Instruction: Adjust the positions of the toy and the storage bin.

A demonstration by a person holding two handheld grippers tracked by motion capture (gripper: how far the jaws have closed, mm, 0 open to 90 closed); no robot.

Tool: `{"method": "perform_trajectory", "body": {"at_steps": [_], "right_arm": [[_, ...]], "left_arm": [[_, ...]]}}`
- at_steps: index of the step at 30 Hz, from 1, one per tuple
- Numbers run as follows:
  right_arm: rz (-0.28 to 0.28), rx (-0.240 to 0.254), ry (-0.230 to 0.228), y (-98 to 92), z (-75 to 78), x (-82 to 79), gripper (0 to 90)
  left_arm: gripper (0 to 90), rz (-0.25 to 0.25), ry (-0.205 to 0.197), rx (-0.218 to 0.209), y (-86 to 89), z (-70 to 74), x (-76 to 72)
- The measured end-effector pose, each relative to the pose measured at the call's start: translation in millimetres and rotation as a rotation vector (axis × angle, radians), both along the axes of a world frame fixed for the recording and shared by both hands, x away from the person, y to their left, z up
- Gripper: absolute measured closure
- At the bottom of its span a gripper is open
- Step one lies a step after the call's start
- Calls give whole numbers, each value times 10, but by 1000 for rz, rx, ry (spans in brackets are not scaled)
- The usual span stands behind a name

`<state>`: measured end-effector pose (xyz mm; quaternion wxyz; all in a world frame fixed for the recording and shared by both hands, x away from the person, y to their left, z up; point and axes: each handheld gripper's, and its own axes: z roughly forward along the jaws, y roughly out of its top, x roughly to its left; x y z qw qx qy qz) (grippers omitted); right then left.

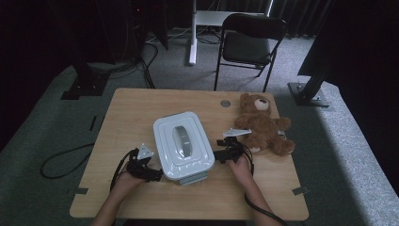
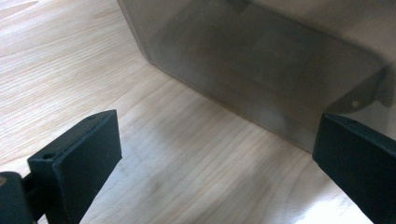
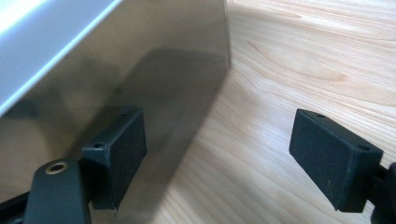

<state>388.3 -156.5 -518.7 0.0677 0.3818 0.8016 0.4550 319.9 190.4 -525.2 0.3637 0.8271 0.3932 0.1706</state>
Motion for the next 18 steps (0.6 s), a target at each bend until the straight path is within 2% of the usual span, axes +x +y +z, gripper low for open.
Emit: {"method": "perform_trajectory", "body": {"at_steps": [2,3,4,6,8,9,10,13,15,16,18], "right_arm": [[-5,-68,-12,-14,-4,-34,180],[-5,-68,-12,-14,-4,-34,180],[-24,-112,-49,-43,-1,-78,172],[-40,-143,-84,-87,4,-135,146],[-47,-147,-97,-111,4,-175,149],[-63,-153,-125,-172,-1,-270,137],[-61,-139,-132,-202,-4,-326,138],[-78,-155,-182,-284,-23,-516,135],[-100,-158,-207,-356,-50,-636,130],[-100,-158,-207,-356,-50,-636,130],[-115,-158,-221,-440,-85,-739,125]], "left_arm": [[18,-18,7,-13,-46,1,-13],[18,-18,7,-13,-46,1,-13],[18,-40,11,-23,-91,-7,-21],[18,-56,23,-35,-115,-12,-23],[18,-56,28,-39,-126,-11,-26],[18,-55,33,-55,-134,-8,-24],[18,-59,38,-62,-139,-3,-20],[18,-66,30,-66,-169,14,-20],[18,-66,18,-66,-195,24,-24],[18,-66,18,-66,-195,24,-24],[18,-57,8,-39,-205,22,-26]]}}
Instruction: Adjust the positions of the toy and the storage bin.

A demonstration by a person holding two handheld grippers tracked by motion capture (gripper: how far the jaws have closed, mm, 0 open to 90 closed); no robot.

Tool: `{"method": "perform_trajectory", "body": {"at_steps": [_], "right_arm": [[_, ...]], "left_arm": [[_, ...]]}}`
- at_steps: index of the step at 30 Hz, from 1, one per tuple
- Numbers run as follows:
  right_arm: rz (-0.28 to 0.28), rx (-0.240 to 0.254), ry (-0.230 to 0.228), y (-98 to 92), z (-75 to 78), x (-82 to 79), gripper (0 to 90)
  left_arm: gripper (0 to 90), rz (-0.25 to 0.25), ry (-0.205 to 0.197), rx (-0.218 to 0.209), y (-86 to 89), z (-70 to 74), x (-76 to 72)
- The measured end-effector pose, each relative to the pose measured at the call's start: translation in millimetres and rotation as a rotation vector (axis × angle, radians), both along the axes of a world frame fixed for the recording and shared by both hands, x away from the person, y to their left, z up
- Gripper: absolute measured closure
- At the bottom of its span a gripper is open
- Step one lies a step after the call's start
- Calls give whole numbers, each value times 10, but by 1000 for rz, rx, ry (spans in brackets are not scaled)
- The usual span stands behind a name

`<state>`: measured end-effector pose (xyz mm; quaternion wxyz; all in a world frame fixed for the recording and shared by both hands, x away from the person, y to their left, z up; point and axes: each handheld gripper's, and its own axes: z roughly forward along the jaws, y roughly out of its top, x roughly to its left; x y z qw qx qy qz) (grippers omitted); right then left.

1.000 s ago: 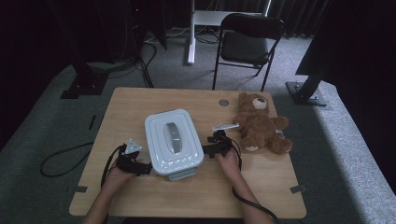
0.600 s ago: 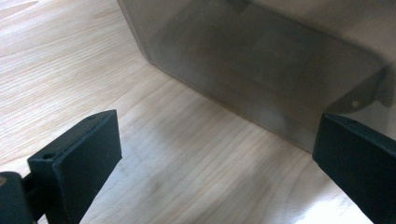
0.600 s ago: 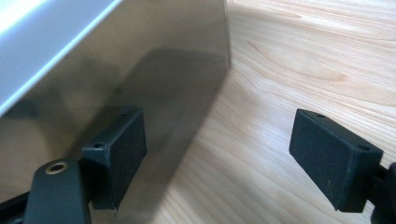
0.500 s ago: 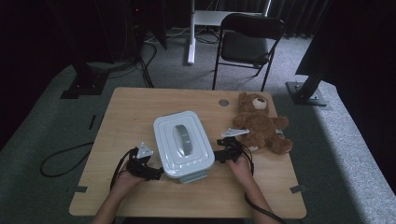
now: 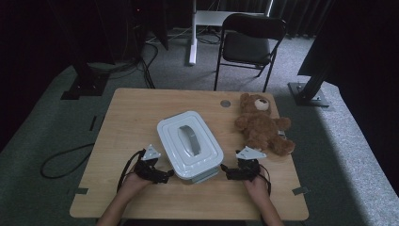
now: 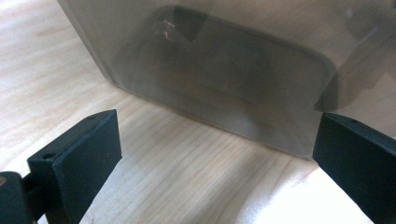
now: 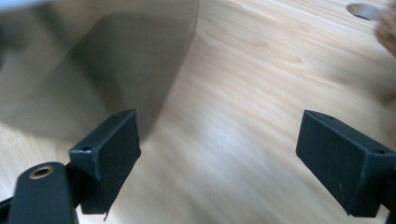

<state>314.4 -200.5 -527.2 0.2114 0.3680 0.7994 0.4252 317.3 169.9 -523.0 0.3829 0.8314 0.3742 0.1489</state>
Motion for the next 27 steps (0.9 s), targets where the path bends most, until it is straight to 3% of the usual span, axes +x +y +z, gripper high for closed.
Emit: {"method": "perform_trajectory", "body": {"at_steps": [3,5,6,8,9,10,13,14,16,17,20,22,26,27], "right_arm": [[-38,12,-32,-238,-85,-160,125],[-59,37,-26,-379,-112,-208,125],[-64,52,-24,-447,-125,-229,125],[-76,55,-19,-506,-140,-246,125],[-98,33,-21,-608,-190,-279,125],[-98,33,-21,-608,-190,-279,125],[-169,-28,-13,-756,-264,-355,129],[-179,-7,-5,-792,-270,-368,129],[-184,21,12,-827,-274,-369,129],[-217,11,21,-855,-274,-361,131],[-231,17,23,-873,-275,-352,131],[-238,11,31,-877,-285,-342,131],[-236,-12,48,-862,-318,-320,131],[-233,-40,57,-831,-334,-315,131]], "left_arm": [[18,34,18,8,150,-48,-10],[18,44,24,-3,213,-63,-18],[18,74,24,-24,348,-85,-42],[18,74,24,-24,348,-85,-42],[18,130,42,-19,550,-108,-76],[18,130,42,-19,550,-108,-76],[18,151,26,-8,789,-109,-158],[18,155,30,-1,840,-103,-174],[18,162,26,1,890,-96,-192],[18,196,37,-7,987,-72,-211],[18,209,33,-15,1061,-31,-239],[18,230,50,-45,1112,22,-261],[19,200,48,-46,1122,143,-306],[19,183,35,-46,1083,233,-339]]}}
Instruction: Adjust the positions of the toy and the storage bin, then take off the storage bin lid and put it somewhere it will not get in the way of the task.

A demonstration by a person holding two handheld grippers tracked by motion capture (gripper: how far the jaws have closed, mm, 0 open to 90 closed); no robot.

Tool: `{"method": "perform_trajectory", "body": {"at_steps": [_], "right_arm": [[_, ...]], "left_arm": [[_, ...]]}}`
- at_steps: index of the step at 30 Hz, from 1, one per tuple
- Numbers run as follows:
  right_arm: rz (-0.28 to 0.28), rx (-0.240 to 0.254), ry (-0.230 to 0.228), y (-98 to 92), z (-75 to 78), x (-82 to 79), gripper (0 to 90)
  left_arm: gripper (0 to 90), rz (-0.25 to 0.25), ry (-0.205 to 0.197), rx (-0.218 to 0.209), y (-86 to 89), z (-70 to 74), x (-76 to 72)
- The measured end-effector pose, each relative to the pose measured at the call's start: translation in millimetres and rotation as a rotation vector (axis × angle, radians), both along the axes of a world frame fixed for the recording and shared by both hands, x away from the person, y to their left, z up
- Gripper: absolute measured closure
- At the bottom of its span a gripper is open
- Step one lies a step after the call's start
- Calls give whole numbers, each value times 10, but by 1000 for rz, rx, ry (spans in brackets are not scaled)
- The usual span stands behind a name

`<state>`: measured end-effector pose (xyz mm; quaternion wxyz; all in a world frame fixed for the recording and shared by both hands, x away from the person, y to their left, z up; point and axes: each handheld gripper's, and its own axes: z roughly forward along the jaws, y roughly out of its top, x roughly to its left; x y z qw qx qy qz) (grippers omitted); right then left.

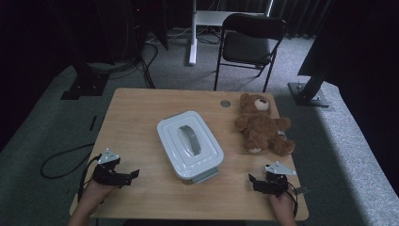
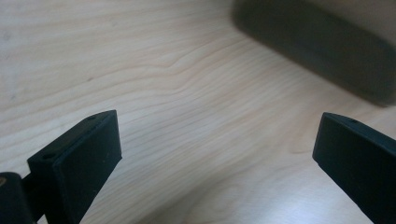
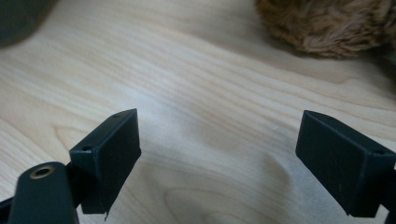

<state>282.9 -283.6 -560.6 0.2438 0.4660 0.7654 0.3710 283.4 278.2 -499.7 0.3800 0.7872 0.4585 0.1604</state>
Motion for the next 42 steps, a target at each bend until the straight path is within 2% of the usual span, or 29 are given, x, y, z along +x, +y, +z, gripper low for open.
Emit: {"method": "perform_trajectory", "body": {"at_steps": [1,3,4,5,7,9,10,14,18,20,25,31,38,42], "right_arm": [[0,0,0,0,0,0,131],[8,-14,7,21,-4,-1,131],[6,-13,9,19,-4,0,131],[3,-6,16,12,-5,5,131],[-4,-1,18,6,-5,8,131],[-10,-10,24,11,-8,11,131],[-10,-10,24,11,-8,11,131],[-15,-3,36,4,-9,20,131],[-19,7,41,-6,-9,23,131],[-18,5,45,-5,-10,25,131],[-18,21,55,-23,-11,35,132],[-12,11,63,-12,-15,38,134],[-12,14,65,-15,-14,40,134],[-13,14,69,-13,-15,39,134]], "left_arm": [[18,0,0,0,0,0,0],[18,-14,-17,8,-59,103,-26],[19,-29,-38,13,-105,166,-41],[19,-29,-38,13,-105,166,-41],[19,-62,-60,27,-214,291,-58],[19,-93,-66,44,-354,399,-67],[19,-93,-66,44,-354,399,-67],[19,-120,-73,63,-546,515,-49],[19,-167,-87,50,-683,597,-16],[19,-171,-99,53,-761,644,-2],[19,-222,-109,38,-943,762,44],[19,-258,-117,54,-1192,847,92],[19,-292,-107,8,-1403,868,196],[19,-319,-100,1,-1509,855,250]]}}
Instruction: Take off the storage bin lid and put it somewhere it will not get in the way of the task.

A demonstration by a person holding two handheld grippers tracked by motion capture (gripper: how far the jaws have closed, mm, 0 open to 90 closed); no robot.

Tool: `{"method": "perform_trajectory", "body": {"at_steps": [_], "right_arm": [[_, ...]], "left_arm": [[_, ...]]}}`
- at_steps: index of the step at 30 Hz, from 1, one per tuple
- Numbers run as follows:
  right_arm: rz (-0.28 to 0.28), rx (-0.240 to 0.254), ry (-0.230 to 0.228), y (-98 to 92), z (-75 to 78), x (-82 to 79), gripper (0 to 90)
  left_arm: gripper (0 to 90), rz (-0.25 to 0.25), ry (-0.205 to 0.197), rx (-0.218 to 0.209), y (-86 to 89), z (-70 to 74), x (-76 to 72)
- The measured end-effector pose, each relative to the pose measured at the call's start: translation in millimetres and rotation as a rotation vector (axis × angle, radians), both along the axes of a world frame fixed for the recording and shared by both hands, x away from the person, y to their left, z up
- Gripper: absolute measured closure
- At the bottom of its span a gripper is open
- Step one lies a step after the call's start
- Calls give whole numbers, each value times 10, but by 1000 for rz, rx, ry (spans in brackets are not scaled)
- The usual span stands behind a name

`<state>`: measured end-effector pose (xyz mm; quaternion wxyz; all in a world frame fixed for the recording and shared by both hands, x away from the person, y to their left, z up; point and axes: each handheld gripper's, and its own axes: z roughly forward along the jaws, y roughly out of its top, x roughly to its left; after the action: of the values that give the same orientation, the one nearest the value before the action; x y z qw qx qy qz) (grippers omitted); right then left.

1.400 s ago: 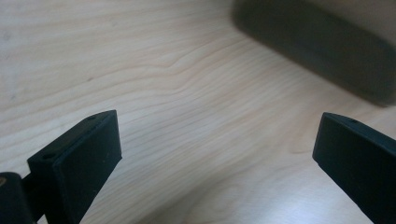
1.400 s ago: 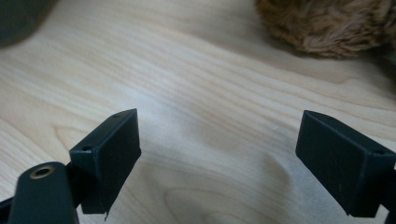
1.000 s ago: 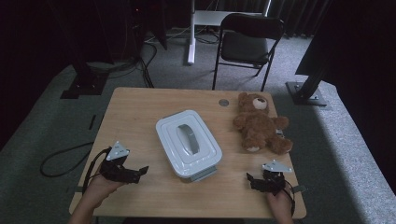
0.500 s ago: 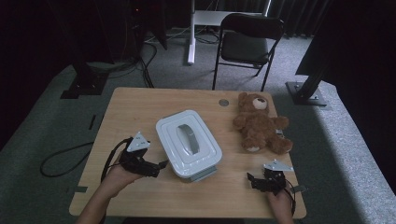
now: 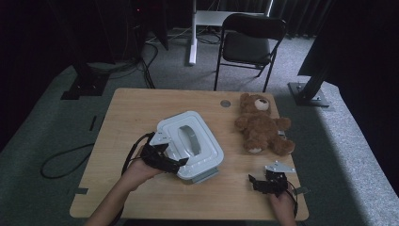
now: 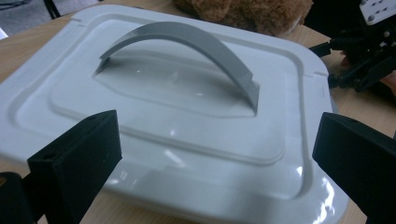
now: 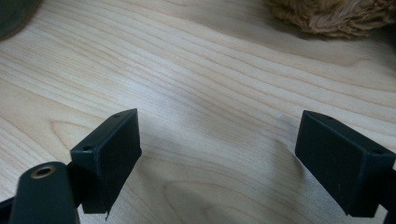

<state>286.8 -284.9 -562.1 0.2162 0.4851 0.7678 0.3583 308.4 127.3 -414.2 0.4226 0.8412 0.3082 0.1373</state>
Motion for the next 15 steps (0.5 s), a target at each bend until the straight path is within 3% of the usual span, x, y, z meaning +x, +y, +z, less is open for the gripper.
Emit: {"method": "perform_trajectory", "body": {"at_steps": [7,15], "right_arm": [[-2,-3,2,-3,-2,3,134],[-1,-4,4,-1,-3,4,136]], "left_arm": [[19,-21,18,12,-215,-43,159],[19,-6,35,1,-364,-79,276]]}}
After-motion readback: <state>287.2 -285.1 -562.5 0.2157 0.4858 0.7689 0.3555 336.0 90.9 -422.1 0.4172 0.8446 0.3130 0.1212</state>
